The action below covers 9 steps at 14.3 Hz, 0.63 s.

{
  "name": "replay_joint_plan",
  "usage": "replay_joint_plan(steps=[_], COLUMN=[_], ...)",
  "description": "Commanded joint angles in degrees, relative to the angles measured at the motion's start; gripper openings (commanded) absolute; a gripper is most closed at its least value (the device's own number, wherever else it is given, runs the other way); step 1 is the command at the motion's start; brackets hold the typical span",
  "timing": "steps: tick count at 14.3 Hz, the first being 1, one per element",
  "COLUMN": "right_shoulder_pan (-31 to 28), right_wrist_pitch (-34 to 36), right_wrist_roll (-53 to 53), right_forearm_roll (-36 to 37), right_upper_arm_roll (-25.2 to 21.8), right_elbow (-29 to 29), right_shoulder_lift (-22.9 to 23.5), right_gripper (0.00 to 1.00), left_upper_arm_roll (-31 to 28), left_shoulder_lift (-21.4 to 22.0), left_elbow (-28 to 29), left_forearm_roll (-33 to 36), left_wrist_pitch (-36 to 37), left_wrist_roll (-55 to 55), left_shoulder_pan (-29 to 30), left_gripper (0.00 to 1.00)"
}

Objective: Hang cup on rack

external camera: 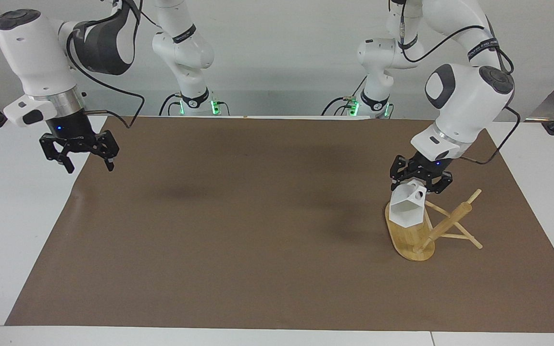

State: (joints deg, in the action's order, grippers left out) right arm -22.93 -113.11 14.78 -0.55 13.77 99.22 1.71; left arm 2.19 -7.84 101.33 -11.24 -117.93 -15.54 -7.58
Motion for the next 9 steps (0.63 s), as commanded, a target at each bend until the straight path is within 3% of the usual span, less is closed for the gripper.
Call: replay_joint_plan(steps=[1, 4, 9], right_shoulder_pan=[0.1, 0.3, 2.1], right_wrist_pitch=[8.1, 13.9, 16.9], right_wrist_roll=[-4.7, -8.4, -8.2], right_forearm_roll=[1.2, 1.0, -1.4], right_upper_arm_roll=[0.7, 1.3, 1.3], right_elbow=[-4.0, -5.9, -5.7], right_shoulder_lift=[-0.6, -0.6, -1.9], right_gripper=[1.00, 1.00, 1.00], left_upper_arm_roll=[0.5, 0.5, 0.5], left_shoulder_lift=[-2.0, -2.3, -3.0], left_elbow=[-2.2, -2.4, -2.1], left_forearm_roll=[-1.5, -2.9, -5.5], left_wrist_pitch=[-0.5, -1.6, -3.0], left_wrist_roll=[1.1, 2.2, 11.7], left_shoulder_pan=[1.1, 1.3, 2.1], left_gripper=[0.00, 0.00, 0.00])
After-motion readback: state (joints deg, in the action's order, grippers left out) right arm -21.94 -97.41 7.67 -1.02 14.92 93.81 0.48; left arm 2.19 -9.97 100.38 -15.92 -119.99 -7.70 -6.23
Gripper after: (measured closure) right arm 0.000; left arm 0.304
